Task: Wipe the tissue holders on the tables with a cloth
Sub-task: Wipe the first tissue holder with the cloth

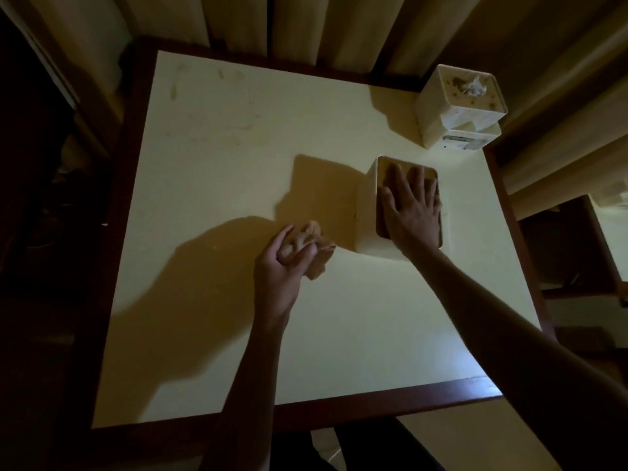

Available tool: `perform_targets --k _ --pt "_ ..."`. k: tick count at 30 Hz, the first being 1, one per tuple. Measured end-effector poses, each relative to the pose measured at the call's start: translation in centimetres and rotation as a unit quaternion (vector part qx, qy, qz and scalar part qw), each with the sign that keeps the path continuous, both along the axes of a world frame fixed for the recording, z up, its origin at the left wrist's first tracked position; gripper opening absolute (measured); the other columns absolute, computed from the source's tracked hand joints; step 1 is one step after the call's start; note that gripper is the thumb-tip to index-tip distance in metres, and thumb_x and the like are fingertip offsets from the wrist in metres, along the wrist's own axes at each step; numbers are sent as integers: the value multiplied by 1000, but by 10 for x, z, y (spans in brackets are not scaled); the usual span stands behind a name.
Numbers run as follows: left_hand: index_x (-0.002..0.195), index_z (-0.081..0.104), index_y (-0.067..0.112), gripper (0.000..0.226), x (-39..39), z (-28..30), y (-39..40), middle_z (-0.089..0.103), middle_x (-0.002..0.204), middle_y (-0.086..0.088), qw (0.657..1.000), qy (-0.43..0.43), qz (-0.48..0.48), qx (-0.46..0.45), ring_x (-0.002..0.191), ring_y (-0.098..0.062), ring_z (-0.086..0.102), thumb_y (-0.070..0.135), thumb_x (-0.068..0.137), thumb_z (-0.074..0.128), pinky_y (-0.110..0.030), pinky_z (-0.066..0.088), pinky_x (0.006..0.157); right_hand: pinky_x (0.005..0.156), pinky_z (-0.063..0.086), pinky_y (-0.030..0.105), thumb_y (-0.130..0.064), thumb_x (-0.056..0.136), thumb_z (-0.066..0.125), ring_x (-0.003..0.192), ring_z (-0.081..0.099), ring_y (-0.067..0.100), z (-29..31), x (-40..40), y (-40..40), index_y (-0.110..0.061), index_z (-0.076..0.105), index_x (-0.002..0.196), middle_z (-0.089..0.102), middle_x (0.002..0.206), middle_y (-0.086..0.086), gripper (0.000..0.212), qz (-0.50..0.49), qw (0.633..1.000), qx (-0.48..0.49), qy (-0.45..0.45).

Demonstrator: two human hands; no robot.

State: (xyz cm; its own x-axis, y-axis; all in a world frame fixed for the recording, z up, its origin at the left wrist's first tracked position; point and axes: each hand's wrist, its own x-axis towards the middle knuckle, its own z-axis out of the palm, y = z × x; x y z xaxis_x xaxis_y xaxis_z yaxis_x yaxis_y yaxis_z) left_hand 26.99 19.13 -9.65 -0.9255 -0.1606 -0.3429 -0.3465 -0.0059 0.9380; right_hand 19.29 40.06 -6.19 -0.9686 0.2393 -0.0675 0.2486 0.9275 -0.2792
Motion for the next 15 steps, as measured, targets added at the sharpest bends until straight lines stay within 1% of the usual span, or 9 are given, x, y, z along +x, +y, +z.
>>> perform_targets --k 1,2,3,5,7,10,12,14,15 --pt "126 59 22 50 -2 -1 -1 63 112 13 1000 -10 8 -23 102 -4 61 29 80 75 -13 48 80 117 -2 48 -56 97 23 147 -9 27 0 0 7 -37 9 152 -4 161 3 59 22 1000 5 5" --pt "122 60 21 46 -4 -3 -1 64 109 12 999 -13 14 -36 100 -6 61 29 79 75 -12 47 78 117 -1 49 -58 95 21 147 -9 26 -1 0 15 -39 9 151 -3 161 1 61 41 999 4 7" --pt "116 62 22 39 -5 -5 -2 65 107 10 999 -9 16 -35 99 -8 63 28 79 75 -15 49 79 116 -1 50 -60 93 20 147 -9 24 0 -1 21 -40 9 151 -3 161 -1 62 56 998 0 8" --pt "105 62 25 27 -9 -8 1 68 103 6 1000 4 15 -24 97 -11 65 26 80 74 -27 52 86 115 -1 52 -64 90 18 147 -9 23 2 -4 29 -42 9 150 -2 161 -3 64 84 996 -10 10" --pt "101 63 27 22 -11 -10 8 69 100 5 999 12 19 -23 94 -11 65 24 82 72 -30 53 87 115 -1 50 -68 88 14 148 -8 22 2 -6 36 -42 8 150 -2 161 -4 67 110 994 -11 13" --pt "103 67 23 21 -13 -8 23 68 94 10 998 38 31 -26 91 -9 65 24 82 72 -22 52 80 119 1 49 -70 90 9 148 -3 21 -2 -10 47 -37 13 151 5 161 -2 69 165 986 16 35" --pt "107 68 23 24 -14 -8 33 68 96 14 998 51 39 -21 91 -4 64 25 83 71 -20 52 79 119 3 50 -68 91 11 148 -4 21 -6 -12 54 -37 14 151 6 161 -2 68 189 981 6 36" --pt "111 66 27 27 -15 -8 41 67 100 18 996 67 54 -18 93 5 62 26 85 69 -15 50 80 119 6 54 -67 93 11 149 -2 20 -7 -16 62 -34 15 152 9 161 0 67 232 972 6 38" --pt "114 64 30 28 -14 -8 45 65 101 22 995 78 64 -26 94 11 59 25 86 68 -9 48 80 118 8 54 -65 94 11 149 -1 20 -8 -18 66 -31 16 152 11 161 1 67 263 964 10 40"
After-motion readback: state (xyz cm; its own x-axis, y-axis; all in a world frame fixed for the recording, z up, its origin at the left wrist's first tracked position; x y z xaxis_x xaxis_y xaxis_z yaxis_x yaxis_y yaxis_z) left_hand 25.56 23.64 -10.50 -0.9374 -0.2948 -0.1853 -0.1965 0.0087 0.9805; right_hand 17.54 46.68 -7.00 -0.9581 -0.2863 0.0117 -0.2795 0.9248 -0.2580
